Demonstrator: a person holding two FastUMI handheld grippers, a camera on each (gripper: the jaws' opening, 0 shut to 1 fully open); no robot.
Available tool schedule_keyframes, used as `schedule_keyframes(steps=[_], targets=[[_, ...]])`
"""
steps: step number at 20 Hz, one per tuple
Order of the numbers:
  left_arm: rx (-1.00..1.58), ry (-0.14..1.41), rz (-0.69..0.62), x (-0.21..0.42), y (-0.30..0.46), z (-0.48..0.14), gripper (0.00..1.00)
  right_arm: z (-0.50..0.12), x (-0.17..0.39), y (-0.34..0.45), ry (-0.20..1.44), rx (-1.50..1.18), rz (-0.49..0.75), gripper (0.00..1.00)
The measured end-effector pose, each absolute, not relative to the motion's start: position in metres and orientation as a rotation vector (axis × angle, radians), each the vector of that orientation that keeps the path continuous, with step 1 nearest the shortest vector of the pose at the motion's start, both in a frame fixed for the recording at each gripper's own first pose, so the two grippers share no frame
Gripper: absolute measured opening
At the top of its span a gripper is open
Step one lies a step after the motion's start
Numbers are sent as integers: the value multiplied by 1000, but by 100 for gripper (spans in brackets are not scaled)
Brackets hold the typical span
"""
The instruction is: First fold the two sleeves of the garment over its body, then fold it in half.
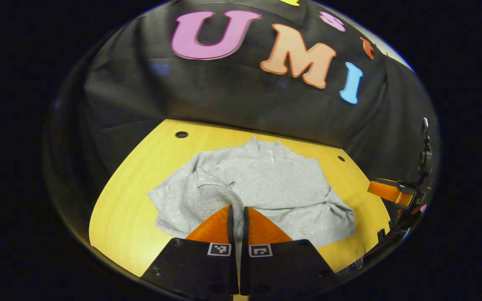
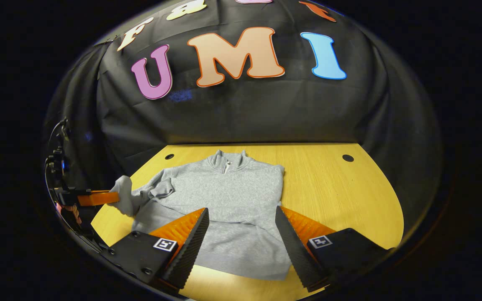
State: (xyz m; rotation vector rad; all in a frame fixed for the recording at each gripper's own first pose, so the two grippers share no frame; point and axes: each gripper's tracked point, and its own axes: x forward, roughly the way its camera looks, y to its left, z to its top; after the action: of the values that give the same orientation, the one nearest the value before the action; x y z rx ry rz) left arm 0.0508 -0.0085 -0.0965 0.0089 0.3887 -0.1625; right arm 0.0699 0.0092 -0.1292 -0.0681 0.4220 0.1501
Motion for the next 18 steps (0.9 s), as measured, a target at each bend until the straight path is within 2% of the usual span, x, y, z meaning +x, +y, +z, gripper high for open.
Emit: schedule_keyframes(steps=[3, 4, 5, 9, 10, 11, 14, 15, 16, 18], targets=[[67, 374, -229, 72, -60, -92, 1, -131, 68, -16, 435, -41, 144, 99], [78, 370, -247, 77, -76, -89, 1, -132, 67, -27, 438, -37, 139, 96], [85, 361, -265, 84, -92, -87, 1, -132, 66, -34, 441, -35, 136, 99], [138, 330, -318, 108, -149, -81, 1, -135, 63, -68, 454, -26, 113, 99], [144, 320, -337, 115, -165, -78, 1, -135, 63, -77, 458, -20, 108, 96], [144, 310, -361, 121, -182, -76, 1, -135, 63, -85, 459, -17, 101, 99], [146, 292, -431, 138, -229, -77, 1, -134, 63, -109, 457, -7, 72, 98], [154, 294, -445, 145, -242, -80, 1, -132, 62, -117, 451, -3, 59, 95], [151, 297, -467, 150, -257, -84, 3, -131, 62, -124, 448, 2, 49, 99], [146, 304, -499, 162, -285, -92, 1, -130, 61, -135, 441, 19, 35, 99]])
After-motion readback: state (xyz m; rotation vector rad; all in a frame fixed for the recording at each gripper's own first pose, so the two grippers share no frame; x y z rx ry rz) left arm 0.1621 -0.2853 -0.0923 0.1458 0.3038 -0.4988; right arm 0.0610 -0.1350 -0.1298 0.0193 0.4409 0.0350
